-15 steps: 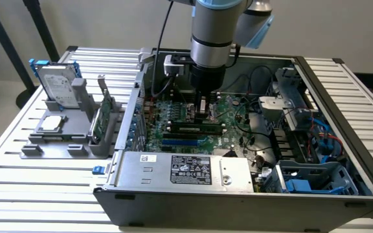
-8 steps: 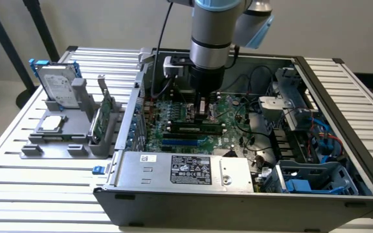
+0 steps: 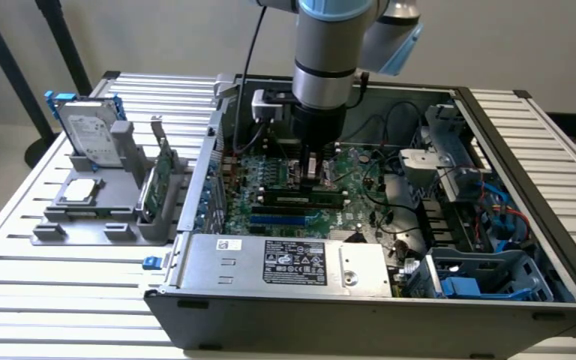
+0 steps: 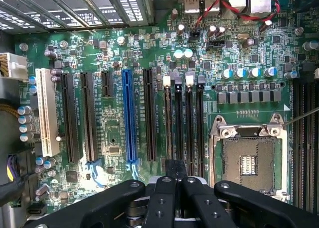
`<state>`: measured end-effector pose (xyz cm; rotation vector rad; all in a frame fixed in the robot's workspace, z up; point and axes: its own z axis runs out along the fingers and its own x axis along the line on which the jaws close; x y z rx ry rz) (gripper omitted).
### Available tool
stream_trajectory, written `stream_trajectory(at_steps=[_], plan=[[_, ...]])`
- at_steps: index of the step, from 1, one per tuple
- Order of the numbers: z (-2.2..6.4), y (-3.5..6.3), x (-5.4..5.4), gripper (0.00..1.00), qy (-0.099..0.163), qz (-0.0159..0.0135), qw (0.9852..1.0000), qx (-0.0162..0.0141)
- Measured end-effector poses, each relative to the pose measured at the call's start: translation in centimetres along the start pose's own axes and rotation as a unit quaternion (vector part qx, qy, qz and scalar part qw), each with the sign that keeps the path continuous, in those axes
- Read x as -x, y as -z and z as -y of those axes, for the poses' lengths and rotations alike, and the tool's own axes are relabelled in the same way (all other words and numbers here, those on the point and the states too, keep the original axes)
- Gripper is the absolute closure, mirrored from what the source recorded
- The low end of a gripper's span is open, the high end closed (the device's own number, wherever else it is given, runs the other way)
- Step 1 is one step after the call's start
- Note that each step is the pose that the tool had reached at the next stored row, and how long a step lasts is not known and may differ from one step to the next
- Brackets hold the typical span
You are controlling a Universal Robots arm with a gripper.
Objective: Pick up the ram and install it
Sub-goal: 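Press down the ram until it locks into place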
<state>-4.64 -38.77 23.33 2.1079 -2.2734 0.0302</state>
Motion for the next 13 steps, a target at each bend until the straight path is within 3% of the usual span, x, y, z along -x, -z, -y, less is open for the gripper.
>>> stream_trajectory(at_steps=[13], plan=[[-0.09,-0.67,-0.21,0.89,0.003,0.0005,1.0,-0.002]])
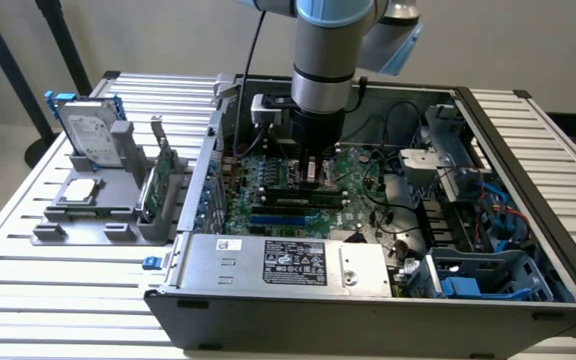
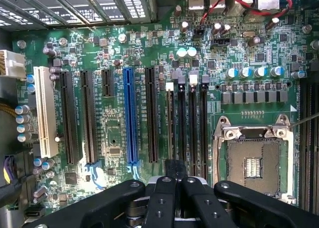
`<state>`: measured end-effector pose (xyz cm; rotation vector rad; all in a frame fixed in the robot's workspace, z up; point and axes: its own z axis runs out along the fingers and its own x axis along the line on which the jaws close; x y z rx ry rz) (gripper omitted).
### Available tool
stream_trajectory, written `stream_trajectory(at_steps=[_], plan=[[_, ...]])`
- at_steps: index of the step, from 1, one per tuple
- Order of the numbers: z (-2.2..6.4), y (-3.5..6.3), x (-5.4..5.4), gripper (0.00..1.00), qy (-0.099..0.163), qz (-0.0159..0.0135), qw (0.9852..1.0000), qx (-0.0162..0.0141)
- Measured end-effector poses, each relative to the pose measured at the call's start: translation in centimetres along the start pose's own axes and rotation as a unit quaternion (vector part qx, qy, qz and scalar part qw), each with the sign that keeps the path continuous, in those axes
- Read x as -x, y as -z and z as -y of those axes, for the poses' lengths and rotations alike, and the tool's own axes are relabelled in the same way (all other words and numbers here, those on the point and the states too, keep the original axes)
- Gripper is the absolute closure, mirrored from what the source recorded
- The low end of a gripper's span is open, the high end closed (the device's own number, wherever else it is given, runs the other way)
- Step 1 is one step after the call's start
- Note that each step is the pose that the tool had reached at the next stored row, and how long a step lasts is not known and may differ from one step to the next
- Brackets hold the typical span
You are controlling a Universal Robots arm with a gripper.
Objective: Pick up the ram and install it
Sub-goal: 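Press down the ram until it locks into place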
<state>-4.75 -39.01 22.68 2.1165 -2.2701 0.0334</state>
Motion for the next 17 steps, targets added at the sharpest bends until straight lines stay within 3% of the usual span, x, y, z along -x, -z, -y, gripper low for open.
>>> stream_trajectory(at_steps=[4,10,17], plan=[[-0.02,0.23,0.0,0.89,0.0,0.0026,1.0,0.0],[-0.02,1.14,-0.1,0.89,0.0,0.003,1.0,0.0001],[-0.02,1.19,-0.1,0.89,0.0,0.0039,1.0,0.0002]])
